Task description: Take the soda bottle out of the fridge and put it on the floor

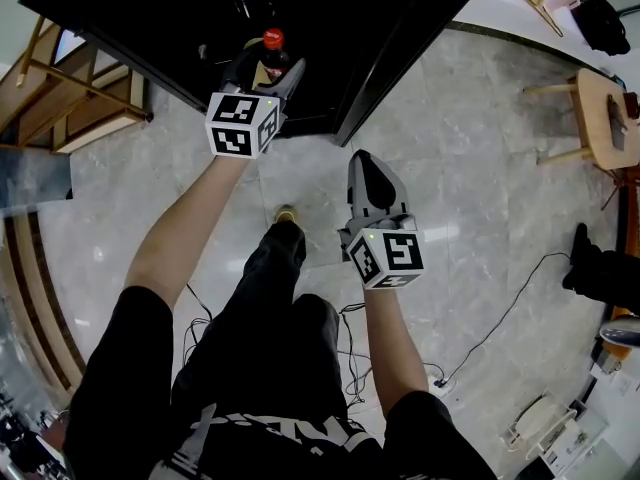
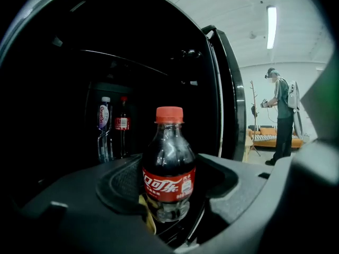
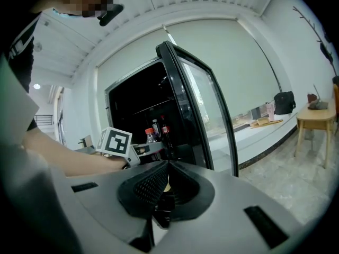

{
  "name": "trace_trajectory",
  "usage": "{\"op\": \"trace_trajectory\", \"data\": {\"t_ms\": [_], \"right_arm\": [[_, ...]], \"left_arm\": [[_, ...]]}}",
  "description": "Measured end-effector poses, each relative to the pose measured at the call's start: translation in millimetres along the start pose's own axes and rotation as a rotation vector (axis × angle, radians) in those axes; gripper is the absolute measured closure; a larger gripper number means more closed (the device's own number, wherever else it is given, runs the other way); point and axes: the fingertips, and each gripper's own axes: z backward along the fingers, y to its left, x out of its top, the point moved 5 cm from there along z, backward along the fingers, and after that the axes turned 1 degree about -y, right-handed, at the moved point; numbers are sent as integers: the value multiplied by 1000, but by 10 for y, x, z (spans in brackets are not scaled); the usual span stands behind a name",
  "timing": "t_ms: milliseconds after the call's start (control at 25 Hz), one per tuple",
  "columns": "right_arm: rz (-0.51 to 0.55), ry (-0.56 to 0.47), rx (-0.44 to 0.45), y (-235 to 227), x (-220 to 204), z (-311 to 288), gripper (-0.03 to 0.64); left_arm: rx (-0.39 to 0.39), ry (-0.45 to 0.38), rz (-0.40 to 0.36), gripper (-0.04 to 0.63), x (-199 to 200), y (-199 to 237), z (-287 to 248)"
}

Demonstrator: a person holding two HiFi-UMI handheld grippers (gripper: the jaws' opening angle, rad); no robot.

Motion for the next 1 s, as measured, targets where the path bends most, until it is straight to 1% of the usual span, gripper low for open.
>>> {"op": "trace_trajectory", "data": {"t_ms": [120,280,520,760,920,1000], "right_arm": [[3,-5,-5,-58,-157,30,594],[12,-13,-2,-127,-404,-16,594],[21,-23,21,-198,-876,-129,594],[27,-46,26,-365,-1346,-199,594],[65,-56,54,-446,-1691,-257,594],[67,-60,61,-487,-1888,-273,594]], "left_arm": [[-11,-11,11,295,-144,-65,106],[-26,-20,3,295,-380,-107,157],[-22,-20,-12,295,-872,-84,201],[-19,-23,-35,295,-1387,-72,233],[-19,-35,-28,295,-1735,-74,239],[-25,-41,-37,295,-1892,-97,260]]}}
